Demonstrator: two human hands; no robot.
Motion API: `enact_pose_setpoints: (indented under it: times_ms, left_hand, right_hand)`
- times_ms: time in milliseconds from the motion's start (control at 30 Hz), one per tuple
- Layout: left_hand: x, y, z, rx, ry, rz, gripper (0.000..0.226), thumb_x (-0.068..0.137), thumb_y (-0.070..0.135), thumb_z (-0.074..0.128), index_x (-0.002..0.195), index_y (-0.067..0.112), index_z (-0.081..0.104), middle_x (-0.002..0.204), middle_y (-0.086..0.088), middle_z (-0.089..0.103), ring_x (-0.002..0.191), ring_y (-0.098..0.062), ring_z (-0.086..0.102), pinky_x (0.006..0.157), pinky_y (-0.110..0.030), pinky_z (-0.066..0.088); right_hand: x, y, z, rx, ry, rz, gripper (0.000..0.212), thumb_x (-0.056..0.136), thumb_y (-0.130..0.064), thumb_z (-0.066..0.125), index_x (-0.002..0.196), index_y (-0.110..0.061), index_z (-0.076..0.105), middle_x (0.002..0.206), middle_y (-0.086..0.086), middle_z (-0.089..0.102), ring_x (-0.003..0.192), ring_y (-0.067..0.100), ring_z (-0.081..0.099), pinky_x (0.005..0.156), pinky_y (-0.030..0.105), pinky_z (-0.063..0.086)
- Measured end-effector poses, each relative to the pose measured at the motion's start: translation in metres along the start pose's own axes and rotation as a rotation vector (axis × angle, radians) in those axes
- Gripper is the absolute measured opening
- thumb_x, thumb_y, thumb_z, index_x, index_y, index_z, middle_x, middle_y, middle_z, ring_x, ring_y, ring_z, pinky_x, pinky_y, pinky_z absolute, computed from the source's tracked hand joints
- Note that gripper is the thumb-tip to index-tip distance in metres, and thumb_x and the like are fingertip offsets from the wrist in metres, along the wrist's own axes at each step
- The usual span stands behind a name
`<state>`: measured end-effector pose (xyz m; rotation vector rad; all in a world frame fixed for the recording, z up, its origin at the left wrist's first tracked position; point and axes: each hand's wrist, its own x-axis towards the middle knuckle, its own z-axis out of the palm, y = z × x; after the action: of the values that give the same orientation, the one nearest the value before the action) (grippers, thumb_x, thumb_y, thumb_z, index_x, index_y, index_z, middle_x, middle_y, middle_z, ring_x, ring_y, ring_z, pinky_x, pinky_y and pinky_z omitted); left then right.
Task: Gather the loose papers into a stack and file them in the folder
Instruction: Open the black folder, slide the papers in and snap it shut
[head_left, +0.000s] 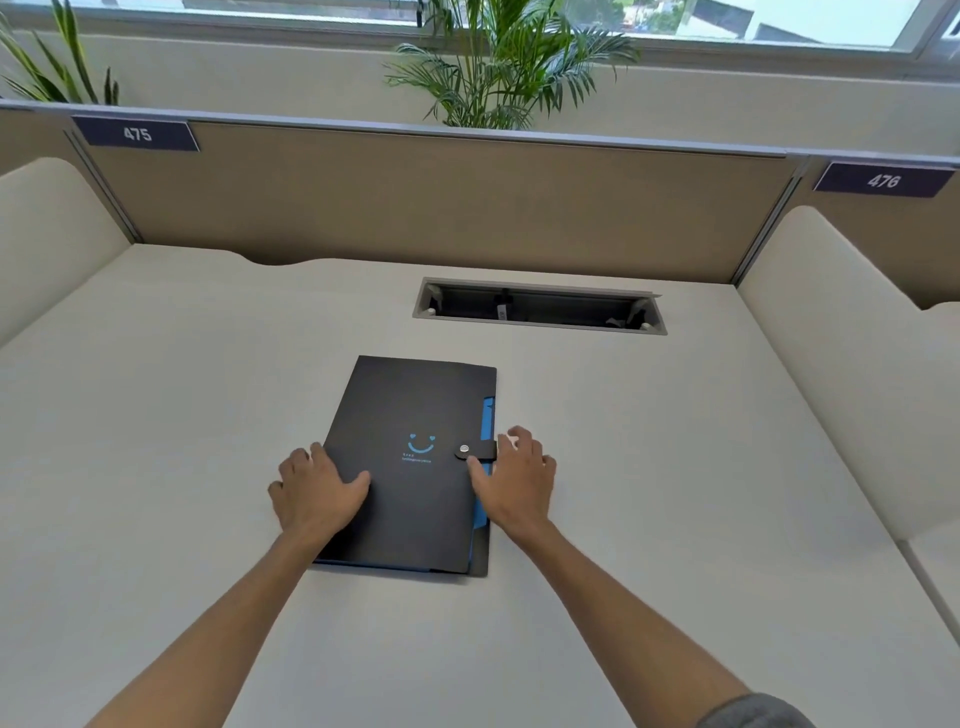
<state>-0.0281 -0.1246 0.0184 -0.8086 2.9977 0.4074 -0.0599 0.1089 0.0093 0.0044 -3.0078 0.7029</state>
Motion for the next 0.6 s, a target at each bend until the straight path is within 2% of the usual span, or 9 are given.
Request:
enact_pose_setpoints:
  times_ms: [133,333,400,500,600]
  left_hand:
    - [0.000,-0.003,0.000,-0.007,-0.015,-0.043,0.078,0.078,0.062,0.055,0.129,0.005,0.044,0.129,-0.016,0.048,0.123,-0.034,0.043,0.095,-0.047,0.039]
    - [0.003,-0.006,0.006,-0.208,-0.067,-0.082,0.069,0.076,0.054,0.065,0.125,0.008,0.050,0.126,-0.016,0.045,0.123,-0.035,0.038,0.097,-0.047,0.039]
    - [0.005,-0.006,0.006,-0.305,-0.080,-0.140,0.073,0.073,0.048,0.072,0.130,0.009,0.048,0.129,-0.017,0.044,0.125,-0.036,0.038,0.099,-0.048,0.038]
    - [0.011,-0.007,0.001,-0.497,-0.083,-0.211,0.072,0.070,0.030,0.079,0.131,0.007,0.048,0.132,-0.018,0.043,0.122,-0.036,0.044,0.098,-0.046,0.041]
    - [0.022,-0.015,-0.002,-0.670,-0.106,-0.257,0.063,0.069,0.018,0.077,0.125,0.006,0.052,0.128,-0.017,0.045,0.106,-0.033,0.055,0.088,-0.042,0.048]
  right_hand:
    - [-0.010,-0.008,0.000,-0.066,-0.061,0.107,0.049,0.088,-0.054,0.048,0.111,-0.016,0.069,0.143,0.003,0.048,0.132,0.021,0.041,0.110,0.042,0.024]
    - [-0.013,-0.020,-0.001,0.016,-0.081,0.243,0.044,0.079,-0.044,0.057,0.111,-0.014,0.058,0.115,0.002,0.059,0.110,0.023,0.054,0.094,0.039,0.036]
    - [-0.013,-0.022,0.000,0.083,-0.097,0.282,0.042,0.078,-0.042,0.059,0.110,-0.015,0.052,0.105,0.000,0.062,0.102,0.022,0.059,0.094,0.039,0.038]
    - [-0.012,-0.030,0.001,0.206,-0.117,0.307,0.037,0.081,-0.035,0.059,0.109,-0.017,0.041,0.078,-0.005,0.060,0.082,0.021,0.062,0.089,0.034,0.035]
    - [-0.010,-0.039,0.001,0.284,-0.081,0.304,0.043,0.083,-0.028,0.056,0.119,-0.016,0.037,0.075,-0.005,0.060,0.080,0.022,0.062,0.088,0.033,0.032]
